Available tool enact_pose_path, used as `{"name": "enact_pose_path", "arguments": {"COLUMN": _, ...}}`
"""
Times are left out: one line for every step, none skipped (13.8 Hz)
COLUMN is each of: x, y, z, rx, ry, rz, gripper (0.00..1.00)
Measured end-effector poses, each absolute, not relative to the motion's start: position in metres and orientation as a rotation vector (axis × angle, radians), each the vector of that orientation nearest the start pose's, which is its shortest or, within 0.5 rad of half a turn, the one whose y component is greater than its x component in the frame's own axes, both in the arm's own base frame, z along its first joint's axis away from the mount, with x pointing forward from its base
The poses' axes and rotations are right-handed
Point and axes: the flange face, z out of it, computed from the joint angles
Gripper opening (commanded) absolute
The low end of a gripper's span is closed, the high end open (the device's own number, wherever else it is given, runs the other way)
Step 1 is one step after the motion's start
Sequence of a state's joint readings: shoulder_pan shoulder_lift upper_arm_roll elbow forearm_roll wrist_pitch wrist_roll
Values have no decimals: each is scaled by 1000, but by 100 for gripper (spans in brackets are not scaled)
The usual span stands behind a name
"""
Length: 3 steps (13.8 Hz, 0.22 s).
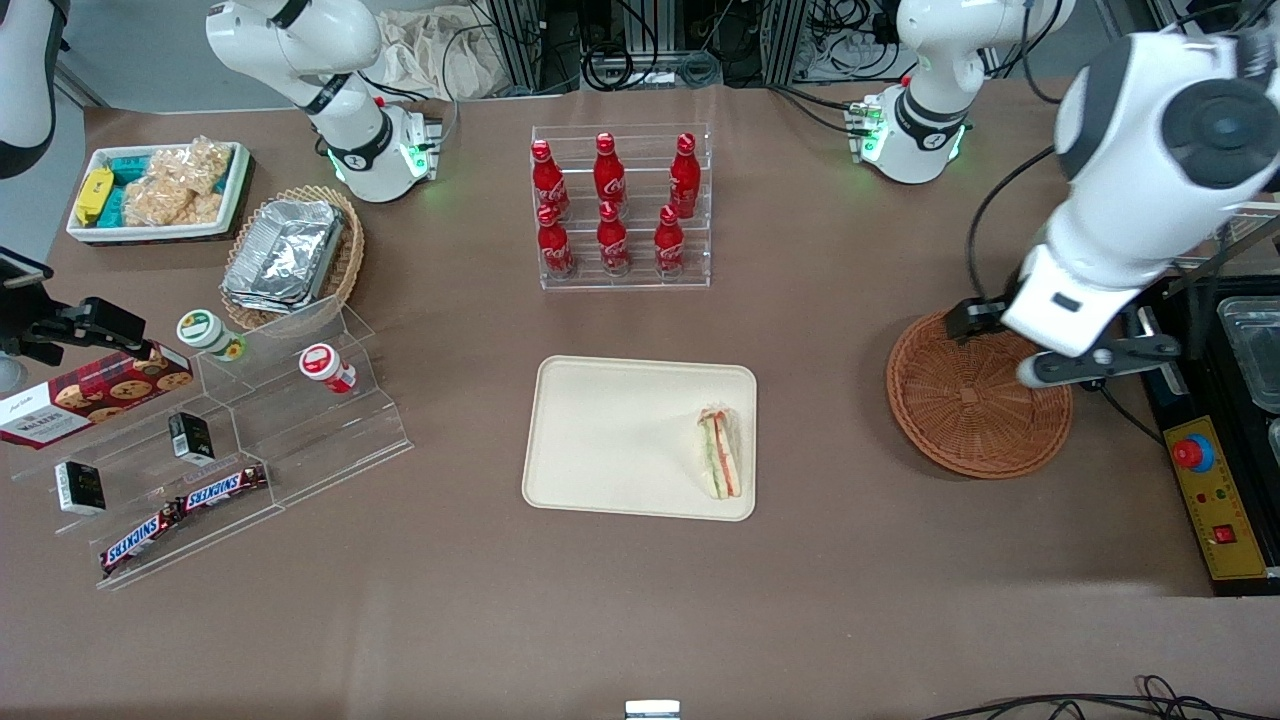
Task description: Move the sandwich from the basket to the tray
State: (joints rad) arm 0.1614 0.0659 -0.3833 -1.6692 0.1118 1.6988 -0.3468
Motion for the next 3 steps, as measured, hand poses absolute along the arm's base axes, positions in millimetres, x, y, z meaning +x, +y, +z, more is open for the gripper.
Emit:
{"name": "enact_pose_path", "arguments": {"x": 569, "y": -94, "z": 562, "rx": -3053, "ry": -154, "rz": 17, "gripper": 100}}
{"name": "enact_pose_path", "arguments": {"x": 572, "y": -75, "z": 568, "rx": -3066, "ry": -152, "rz": 16, "gripper": 100}}
{"name": "enact_pose_path", "arguments": {"x": 576, "y": -52, "z": 572, "rx": -3077, "ry": -144, "rz": 15, "gripper": 100}}
